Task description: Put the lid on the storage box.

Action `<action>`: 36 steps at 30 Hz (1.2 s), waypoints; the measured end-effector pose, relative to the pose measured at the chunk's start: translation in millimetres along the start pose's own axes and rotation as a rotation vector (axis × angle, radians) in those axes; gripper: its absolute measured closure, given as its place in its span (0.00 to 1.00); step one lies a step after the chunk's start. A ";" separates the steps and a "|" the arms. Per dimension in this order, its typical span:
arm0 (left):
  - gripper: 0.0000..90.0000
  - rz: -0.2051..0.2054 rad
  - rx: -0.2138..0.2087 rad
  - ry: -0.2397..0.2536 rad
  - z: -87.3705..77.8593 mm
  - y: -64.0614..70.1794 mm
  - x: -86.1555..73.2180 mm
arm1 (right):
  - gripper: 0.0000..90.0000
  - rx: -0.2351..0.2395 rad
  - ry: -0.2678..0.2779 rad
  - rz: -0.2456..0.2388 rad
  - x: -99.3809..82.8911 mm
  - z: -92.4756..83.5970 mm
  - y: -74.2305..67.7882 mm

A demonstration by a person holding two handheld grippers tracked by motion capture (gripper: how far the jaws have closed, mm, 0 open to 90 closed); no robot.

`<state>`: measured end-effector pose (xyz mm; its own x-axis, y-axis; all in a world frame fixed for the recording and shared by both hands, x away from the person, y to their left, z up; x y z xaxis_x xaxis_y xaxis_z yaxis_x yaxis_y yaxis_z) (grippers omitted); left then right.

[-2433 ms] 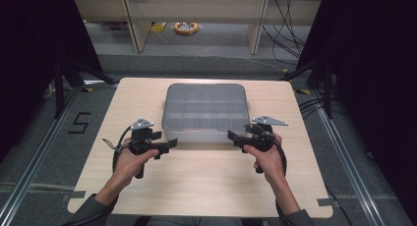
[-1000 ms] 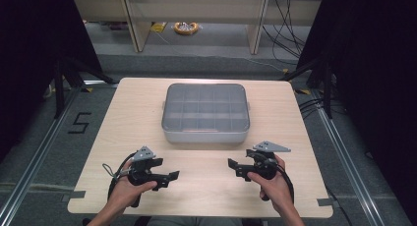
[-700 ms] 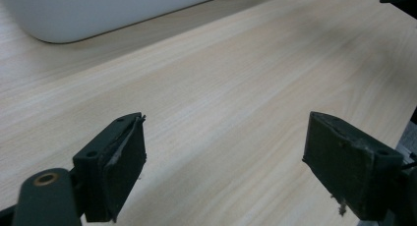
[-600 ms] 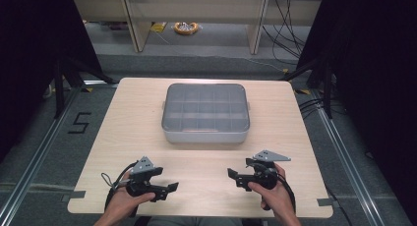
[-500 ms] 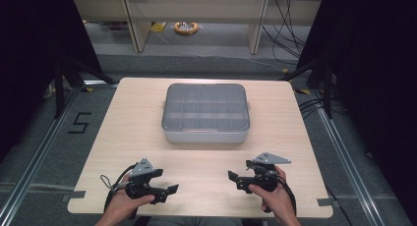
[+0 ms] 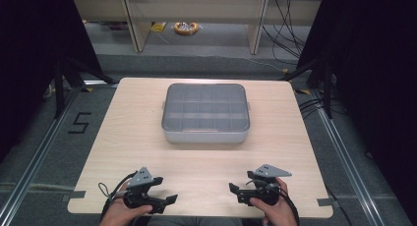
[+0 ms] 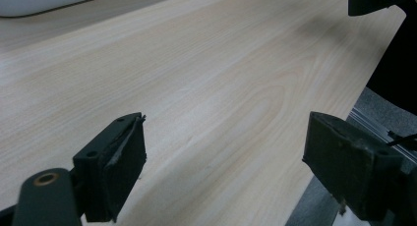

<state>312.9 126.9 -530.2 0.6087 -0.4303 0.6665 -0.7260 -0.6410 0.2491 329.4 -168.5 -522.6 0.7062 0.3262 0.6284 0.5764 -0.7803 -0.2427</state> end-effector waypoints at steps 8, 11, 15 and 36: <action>0.17 -0.007 0.028 -0.019 0.9 4.2 -8.8 | 0.18 -0.006 -0.006 -0.016 -12.6 -1.9 -2.1; 0.17 -0.011 0.034 -0.038 0.2 4.5 -12.9 | 0.18 0.011 -0.009 0.010 -16.5 -5.8 -4.4; 0.17 -0.019 0.038 -0.038 -2.0 9.8 -16.5 | 0.19 -0.003 -0.035 0.013 -24.4 -7.0 -4.0; 0.17 -0.020 0.022 -0.057 -5.2 19.1 -28.4 | 0.19 -0.008 -0.076 0.003 -49.2 -13.6 -12.3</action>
<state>280.1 130.1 -540.7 0.6407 -0.4521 0.6206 -0.7067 -0.6632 0.2464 282.0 -182.2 -540.5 0.7369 0.3633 0.5701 0.5714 -0.7854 -0.2380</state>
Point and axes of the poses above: each handheld gripper's, and its own axes: z roughly forward along the jaws, x roughly out of its top, y roughly to its right, the point moved 6 cm from there along z, roughly forward along the jaws, and after that the axes turned 11 degrees about -y, right-handed, at the moved point
